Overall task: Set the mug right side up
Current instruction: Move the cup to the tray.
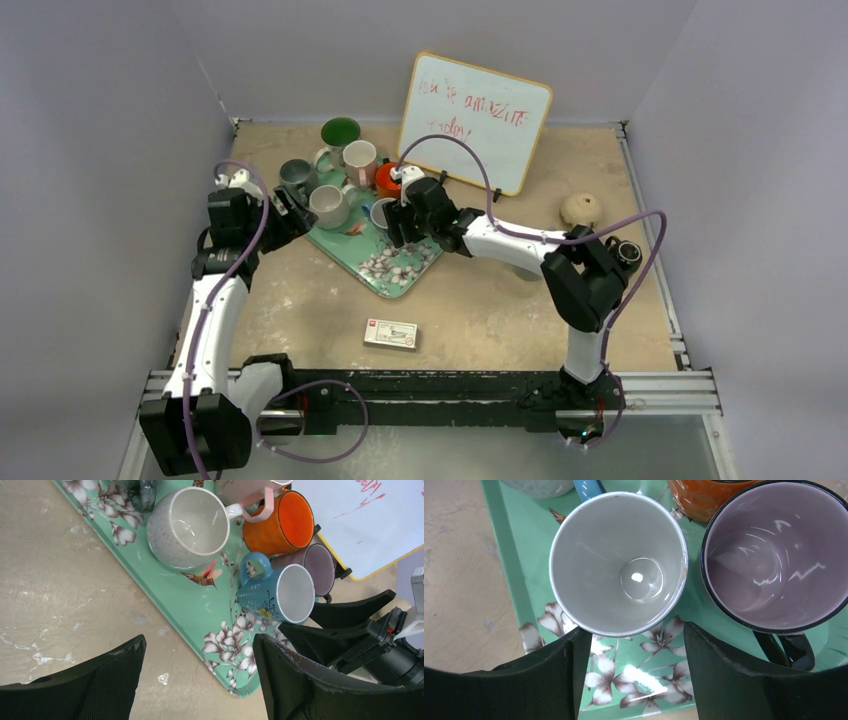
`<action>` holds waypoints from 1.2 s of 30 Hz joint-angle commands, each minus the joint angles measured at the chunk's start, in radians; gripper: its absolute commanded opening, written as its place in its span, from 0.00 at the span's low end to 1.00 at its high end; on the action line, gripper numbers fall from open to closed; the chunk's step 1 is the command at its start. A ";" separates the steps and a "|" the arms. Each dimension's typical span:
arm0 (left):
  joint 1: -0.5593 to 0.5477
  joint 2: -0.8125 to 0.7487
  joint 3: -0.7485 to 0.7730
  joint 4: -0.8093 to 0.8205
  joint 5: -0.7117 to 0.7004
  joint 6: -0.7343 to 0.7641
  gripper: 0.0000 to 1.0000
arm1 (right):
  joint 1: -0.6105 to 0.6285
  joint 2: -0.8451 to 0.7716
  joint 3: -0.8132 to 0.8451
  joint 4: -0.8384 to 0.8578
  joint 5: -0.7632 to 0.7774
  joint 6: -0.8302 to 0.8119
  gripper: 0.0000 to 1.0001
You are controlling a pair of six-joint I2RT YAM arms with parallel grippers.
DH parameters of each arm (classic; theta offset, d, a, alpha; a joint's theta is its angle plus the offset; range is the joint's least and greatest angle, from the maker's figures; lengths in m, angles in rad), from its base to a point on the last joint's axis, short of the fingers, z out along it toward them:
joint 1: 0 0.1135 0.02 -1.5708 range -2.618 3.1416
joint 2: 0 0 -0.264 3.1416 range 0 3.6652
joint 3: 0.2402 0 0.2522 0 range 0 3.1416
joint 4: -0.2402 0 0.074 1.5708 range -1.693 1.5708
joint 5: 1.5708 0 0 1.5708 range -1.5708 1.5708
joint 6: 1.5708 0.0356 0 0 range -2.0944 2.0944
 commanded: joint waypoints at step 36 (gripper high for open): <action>0.002 -0.039 0.000 -0.027 -0.091 -0.048 0.76 | 0.011 0.220 0.265 0.084 0.061 0.123 0.69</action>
